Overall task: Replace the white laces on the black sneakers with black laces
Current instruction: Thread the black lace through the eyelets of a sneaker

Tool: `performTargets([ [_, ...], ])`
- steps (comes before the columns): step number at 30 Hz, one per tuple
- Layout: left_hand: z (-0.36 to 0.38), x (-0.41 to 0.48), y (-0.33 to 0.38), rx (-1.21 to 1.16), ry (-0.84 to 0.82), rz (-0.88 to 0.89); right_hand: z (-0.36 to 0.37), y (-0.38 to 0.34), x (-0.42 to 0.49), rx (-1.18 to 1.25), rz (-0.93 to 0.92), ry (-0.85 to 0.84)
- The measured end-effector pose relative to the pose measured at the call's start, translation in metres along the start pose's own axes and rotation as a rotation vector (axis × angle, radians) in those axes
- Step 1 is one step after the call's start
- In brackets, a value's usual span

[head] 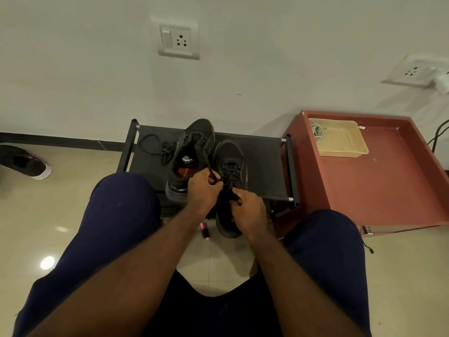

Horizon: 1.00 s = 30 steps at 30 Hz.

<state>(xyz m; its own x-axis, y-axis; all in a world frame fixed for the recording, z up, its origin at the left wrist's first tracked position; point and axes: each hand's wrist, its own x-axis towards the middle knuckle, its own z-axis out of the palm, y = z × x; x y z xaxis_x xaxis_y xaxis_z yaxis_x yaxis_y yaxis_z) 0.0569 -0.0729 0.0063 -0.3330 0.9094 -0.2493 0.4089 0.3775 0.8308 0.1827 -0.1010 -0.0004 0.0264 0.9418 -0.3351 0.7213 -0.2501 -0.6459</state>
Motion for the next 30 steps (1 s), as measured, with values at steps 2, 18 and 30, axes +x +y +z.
performTargets([
  [2, 0.002, 0.001, -0.001, 0.021, -0.017, 0.035, 0.002, 0.002, 0.001, -0.014, -0.014, -0.004],
  [18, 0.010, 0.005, -0.008, -0.091, -0.231, -0.059, -0.008, -0.003, 0.002, -0.342, -0.146, -0.053],
  [30, 0.004, 0.002, -0.012, 0.032, -0.300, 0.089, -0.007, -0.010, 0.004, -0.253, -0.050, -0.064],
])
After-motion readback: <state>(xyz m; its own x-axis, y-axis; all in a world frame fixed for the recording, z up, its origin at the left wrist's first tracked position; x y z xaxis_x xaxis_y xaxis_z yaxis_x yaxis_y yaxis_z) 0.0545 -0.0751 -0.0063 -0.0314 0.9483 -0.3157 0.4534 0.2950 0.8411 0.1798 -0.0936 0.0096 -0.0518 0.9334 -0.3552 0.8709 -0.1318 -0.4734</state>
